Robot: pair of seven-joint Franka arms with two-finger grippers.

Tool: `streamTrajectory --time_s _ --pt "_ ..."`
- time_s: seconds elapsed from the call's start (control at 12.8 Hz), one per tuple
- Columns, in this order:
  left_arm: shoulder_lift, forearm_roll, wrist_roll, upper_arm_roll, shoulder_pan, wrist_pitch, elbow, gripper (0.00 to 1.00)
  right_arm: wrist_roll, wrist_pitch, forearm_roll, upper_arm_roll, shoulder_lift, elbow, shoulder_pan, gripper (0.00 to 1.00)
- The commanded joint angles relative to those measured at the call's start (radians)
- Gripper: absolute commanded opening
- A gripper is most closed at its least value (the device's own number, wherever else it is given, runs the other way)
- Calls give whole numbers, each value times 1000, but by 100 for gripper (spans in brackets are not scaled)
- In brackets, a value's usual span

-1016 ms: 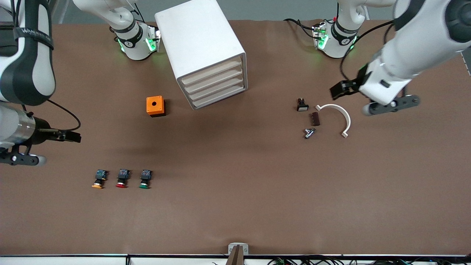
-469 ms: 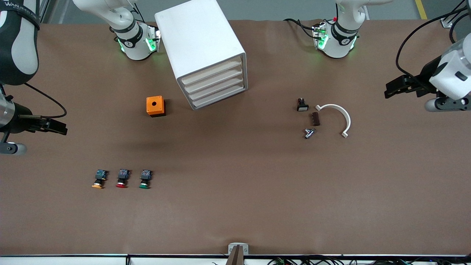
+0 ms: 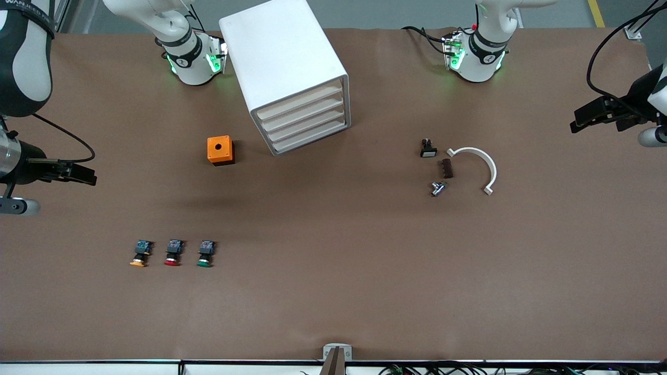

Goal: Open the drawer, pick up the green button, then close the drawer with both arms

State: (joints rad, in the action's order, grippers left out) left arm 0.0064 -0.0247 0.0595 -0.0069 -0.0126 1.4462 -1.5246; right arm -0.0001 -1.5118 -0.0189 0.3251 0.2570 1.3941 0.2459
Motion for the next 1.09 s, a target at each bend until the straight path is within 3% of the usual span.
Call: streamTrajectory --time_s 0.0,0.62,1.02 --pt "-25 43 -15 1 -15 17 -25 100 0 39 -12 -4 -80 14 -4 100" --pt "-28 43 -1 -21 -21 17 -13 100 -3 77 -12 15 -220 42 -17 100" --pt "-26 45 6 -58 -20 16 -12 100 -21 85 -13 12 -226 48 -16 100"
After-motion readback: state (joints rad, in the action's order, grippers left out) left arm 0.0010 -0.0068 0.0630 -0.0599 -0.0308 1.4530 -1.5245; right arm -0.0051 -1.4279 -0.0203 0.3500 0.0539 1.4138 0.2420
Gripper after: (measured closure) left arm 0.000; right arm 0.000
